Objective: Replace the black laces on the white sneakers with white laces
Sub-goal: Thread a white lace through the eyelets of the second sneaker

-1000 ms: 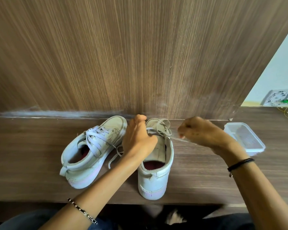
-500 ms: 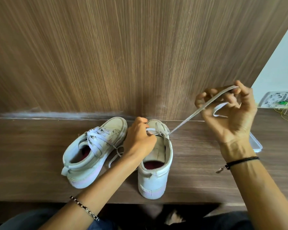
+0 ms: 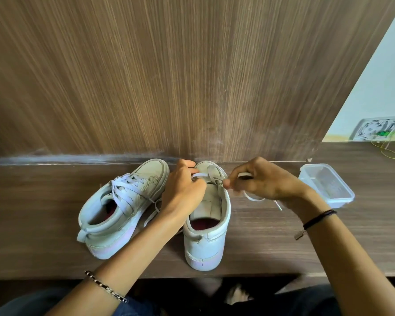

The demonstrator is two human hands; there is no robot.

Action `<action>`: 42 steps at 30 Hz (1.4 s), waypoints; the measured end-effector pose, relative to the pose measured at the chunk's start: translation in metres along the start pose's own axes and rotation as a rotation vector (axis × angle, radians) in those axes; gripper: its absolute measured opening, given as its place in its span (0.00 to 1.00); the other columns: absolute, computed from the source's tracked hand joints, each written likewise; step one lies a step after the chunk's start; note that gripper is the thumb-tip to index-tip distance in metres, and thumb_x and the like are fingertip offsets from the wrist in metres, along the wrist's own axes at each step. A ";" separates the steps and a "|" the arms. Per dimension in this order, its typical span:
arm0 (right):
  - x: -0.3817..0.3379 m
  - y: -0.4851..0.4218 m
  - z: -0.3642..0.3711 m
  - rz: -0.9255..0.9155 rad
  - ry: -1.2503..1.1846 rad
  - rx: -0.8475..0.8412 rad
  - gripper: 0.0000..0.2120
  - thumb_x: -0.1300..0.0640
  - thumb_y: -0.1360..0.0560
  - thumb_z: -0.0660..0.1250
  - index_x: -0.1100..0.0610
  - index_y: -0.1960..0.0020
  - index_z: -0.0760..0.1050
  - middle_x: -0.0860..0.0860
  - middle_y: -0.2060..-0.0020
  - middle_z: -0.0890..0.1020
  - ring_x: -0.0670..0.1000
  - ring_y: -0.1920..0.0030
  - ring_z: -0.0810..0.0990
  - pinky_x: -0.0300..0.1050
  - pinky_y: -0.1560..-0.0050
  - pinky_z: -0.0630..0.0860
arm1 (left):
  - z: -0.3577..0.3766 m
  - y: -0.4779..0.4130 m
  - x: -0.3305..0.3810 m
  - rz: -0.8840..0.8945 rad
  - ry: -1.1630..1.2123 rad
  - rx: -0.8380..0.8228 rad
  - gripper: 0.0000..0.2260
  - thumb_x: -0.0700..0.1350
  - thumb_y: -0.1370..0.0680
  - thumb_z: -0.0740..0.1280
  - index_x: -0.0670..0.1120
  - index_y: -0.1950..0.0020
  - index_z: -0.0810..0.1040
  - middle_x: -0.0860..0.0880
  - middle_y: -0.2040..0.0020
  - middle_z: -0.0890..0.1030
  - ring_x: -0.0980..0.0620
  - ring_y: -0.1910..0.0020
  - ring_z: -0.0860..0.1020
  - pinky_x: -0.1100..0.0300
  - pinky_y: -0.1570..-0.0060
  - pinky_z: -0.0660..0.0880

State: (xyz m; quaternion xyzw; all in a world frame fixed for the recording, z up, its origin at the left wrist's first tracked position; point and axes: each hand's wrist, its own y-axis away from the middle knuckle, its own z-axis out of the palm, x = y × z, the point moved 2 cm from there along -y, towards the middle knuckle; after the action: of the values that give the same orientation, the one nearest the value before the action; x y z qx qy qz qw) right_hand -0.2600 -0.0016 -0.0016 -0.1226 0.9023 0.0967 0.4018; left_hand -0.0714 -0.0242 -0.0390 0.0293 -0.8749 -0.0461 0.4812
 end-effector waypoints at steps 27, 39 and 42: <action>0.016 -0.013 0.014 -0.149 0.235 0.111 0.14 0.61 0.26 0.77 0.53 0.41 0.82 0.44 0.50 0.85 0.42 0.49 0.82 0.27 0.50 0.75 | -0.043 -0.018 0.010 0.126 -0.002 -0.297 0.10 0.35 0.21 0.67 0.46 0.46 0.85 0.48 0.50 0.87 0.55 0.45 0.83 0.67 0.43 0.74; 0.011 -0.005 0.014 0.194 -0.161 0.070 0.06 0.63 0.21 0.70 0.62 0.54 0.85 0.45 0.71 0.82 0.41 0.69 0.78 0.34 0.63 0.72 | -0.044 -0.029 0.003 0.462 -0.237 -0.272 0.09 0.38 0.22 0.73 0.53 0.50 0.85 0.58 0.55 0.86 0.64 0.54 0.82 0.69 0.52 0.75; 0.009 -0.012 0.027 0.454 -0.553 0.040 0.12 0.62 0.21 0.64 0.62 0.63 0.76 0.49 0.74 0.71 0.45 0.74 0.65 0.40 0.69 0.59 | -0.042 -0.022 0.006 0.543 -0.300 -0.228 0.09 0.38 0.21 0.71 0.51 0.48 0.85 0.58 0.55 0.85 0.66 0.53 0.80 0.77 0.55 0.71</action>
State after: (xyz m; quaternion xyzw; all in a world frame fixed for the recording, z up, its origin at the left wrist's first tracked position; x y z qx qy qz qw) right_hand -0.2435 -0.0069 -0.0270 0.1196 0.7655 0.1953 0.6014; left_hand -0.0392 -0.0489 -0.0136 -0.2663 -0.9011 -0.0174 0.3419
